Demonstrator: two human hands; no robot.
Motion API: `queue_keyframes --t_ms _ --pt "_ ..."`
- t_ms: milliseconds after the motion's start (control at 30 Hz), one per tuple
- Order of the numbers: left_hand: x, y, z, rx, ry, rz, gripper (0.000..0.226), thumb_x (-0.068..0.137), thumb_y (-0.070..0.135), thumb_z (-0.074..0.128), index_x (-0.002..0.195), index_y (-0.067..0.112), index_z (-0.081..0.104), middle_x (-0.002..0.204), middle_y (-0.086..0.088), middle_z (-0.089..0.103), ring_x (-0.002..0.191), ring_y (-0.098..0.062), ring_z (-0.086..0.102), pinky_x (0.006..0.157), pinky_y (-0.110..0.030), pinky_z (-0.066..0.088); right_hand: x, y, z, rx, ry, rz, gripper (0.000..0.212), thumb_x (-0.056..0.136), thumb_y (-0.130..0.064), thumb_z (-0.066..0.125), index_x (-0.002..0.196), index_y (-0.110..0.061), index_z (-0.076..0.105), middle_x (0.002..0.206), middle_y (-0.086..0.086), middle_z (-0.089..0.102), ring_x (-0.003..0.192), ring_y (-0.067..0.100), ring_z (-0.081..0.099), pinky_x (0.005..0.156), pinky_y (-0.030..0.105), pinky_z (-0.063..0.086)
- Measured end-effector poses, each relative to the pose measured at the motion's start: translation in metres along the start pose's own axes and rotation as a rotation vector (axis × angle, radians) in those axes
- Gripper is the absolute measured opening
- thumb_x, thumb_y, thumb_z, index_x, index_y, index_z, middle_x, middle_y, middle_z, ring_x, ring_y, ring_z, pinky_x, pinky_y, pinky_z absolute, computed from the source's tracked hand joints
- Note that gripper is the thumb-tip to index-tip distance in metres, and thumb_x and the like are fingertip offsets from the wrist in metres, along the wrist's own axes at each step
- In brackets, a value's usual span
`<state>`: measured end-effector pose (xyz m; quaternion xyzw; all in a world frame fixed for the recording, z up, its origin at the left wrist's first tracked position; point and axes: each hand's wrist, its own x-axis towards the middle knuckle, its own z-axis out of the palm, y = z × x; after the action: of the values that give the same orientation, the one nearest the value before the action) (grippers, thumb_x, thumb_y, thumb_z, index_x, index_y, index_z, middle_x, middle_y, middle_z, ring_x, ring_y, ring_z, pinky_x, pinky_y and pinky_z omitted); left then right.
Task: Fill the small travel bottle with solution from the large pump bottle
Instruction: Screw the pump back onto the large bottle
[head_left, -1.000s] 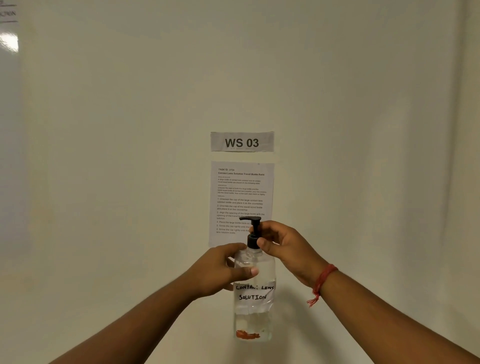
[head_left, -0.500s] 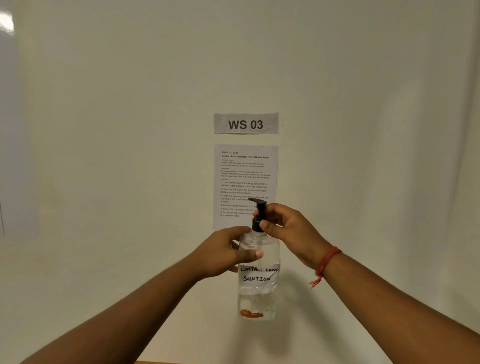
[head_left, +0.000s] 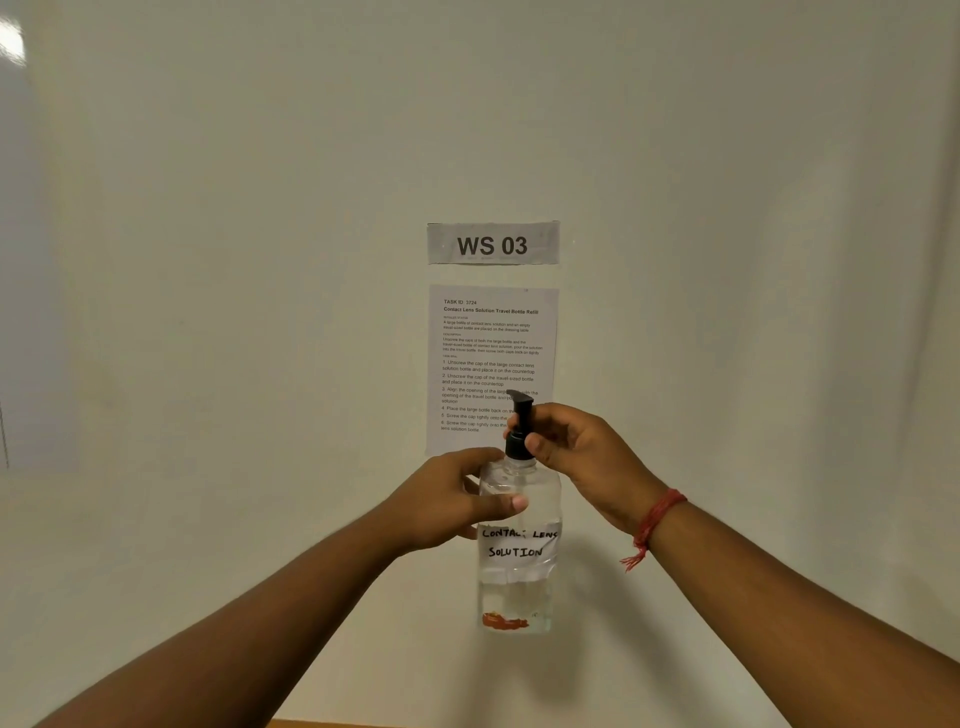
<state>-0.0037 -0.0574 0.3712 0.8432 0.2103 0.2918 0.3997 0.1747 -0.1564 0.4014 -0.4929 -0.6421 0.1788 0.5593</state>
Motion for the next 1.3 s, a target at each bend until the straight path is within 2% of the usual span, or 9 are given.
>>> queue_keyframes --t_ms 133,333,567,667,767,867,1000,1133,1300 --pt "0.0 0.001 0.001 -0.006 0.002 0.009 0.047 0.086 0.036 0.079 0.13 0.029 0.063 0.119 0.008 0.071 0.102 -0.017 0.072 0.08 -0.044 0.065 0.002 0.002 0.001 -0.036 0.027 -0.016 0.021 0.092 -0.016 0.065 0.112 -0.022 0.066 0.112 -0.003 0.072 0.111 0.014 0.065 0.103 0.045 0.048" --pt "0.001 -0.003 0.0 -0.013 -0.001 0.001 0.052 0.085 0.038 0.081 0.133 0.028 0.062 0.119 0.008 0.071 0.101 -0.016 0.072 0.081 -0.046 0.064 -0.001 0.001 -0.001 0.053 -0.065 0.003 0.03 0.098 -0.008 0.051 0.127 -0.01 0.06 0.122 0.001 0.069 0.118 0.011 0.062 0.106 0.032 0.045" --pt "0.004 -0.004 0.001 -0.025 -0.006 -0.003 0.056 0.082 0.041 0.081 0.133 0.029 0.061 0.121 0.008 0.07 0.104 -0.017 0.071 0.081 -0.047 0.064 0.002 0.004 0.001 -0.061 0.014 -0.01 0.021 0.092 -0.016 0.065 0.112 -0.022 0.067 0.11 -0.003 0.073 0.108 0.014 0.066 0.103 0.045 0.049" --pt "0.004 -0.003 0.001 -0.018 -0.007 0.004 0.05 0.085 0.039 0.08 0.131 0.029 0.062 0.121 0.008 0.07 0.104 -0.018 0.071 0.081 -0.046 0.064 0.003 0.004 0.002 -0.043 0.017 -0.015 0.023 0.092 -0.016 0.065 0.115 -0.021 0.065 0.112 -0.002 0.072 0.11 0.014 0.065 0.103 0.044 0.049" --pt "0.004 -0.004 0.0 -0.012 -0.005 0.003 0.052 0.085 0.039 0.08 0.133 0.029 0.062 0.121 0.008 0.07 0.104 -0.018 0.071 0.081 -0.047 0.064 0.0 0.003 0.0 0.027 -0.033 0.001 0.029 0.097 -0.011 0.056 0.125 -0.015 0.062 0.122 -0.001 0.069 0.117 0.013 0.062 0.106 0.039 0.047" --pt "0.003 -0.007 -0.001 -0.008 -0.005 0.003 0.053 0.084 0.041 0.08 0.133 0.03 0.062 0.12 0.009 0.071 0.103 -0.017 0.072 0.08 -0.047 0.064 -0.002 0.004 0.0 0.028 -0.058 0.024 0.03 0.098 -0.01 0.053 0.125 -0.016 0.062 0.12 -0.002 0.07 0.117 0.009 0.062 0.105 0.036 0.047" --pt "0.003 -0.009 -0.001 -0.02 -0.002 -0.003 0.057 0.081 0.044 0.081 0.133 0.03 0.062 0.12 0.008 0.071 0.104 -0.018 0.072 0.08 -0.047 0.064 0.001 0.007 0.003 -0.037 0.001 0.014 0.026 0.093 -0.014 0.064 0.118 -0.02 0.065 0.115 -0.001 0.071 0.113 0.016 0.064 0.104 0.046 0.047" --pt "0.003 -0.009 0.001 -0.043 -0.01 -0.009 0.064 0.075 0.05 0.081 0.132 0.029 0.062 0.119 0.007 0.071 0.103 -0.018 0.072 0.08 -0.047 0.064 0.002 0.01 0.006 -0.055 0.036 0.006 0.028 0.088 -0.019 0.07 0.115 -0.022 0.064 0.11 -0.003 0.071 0.109 0.015 0.065 0.101 0.046 0.049" --pt "0.003 -0.011 0.003 -0.042 -0.008 -0.014 0.062 0.077 0.047 0.082 0.133 0.028 0.061 0.12 0.007 0.071 0.103 -0.018 0.072 0.081 -0.047 0.064 -0.004 0.011 0.003 0.053 -0.027 0.025 0.032 0.096 -0.01 0.056 0.129 -0.009 0.058 0.122 0.003 0.068 0.117 0.014 0.062 0.105 0.037 0.047"
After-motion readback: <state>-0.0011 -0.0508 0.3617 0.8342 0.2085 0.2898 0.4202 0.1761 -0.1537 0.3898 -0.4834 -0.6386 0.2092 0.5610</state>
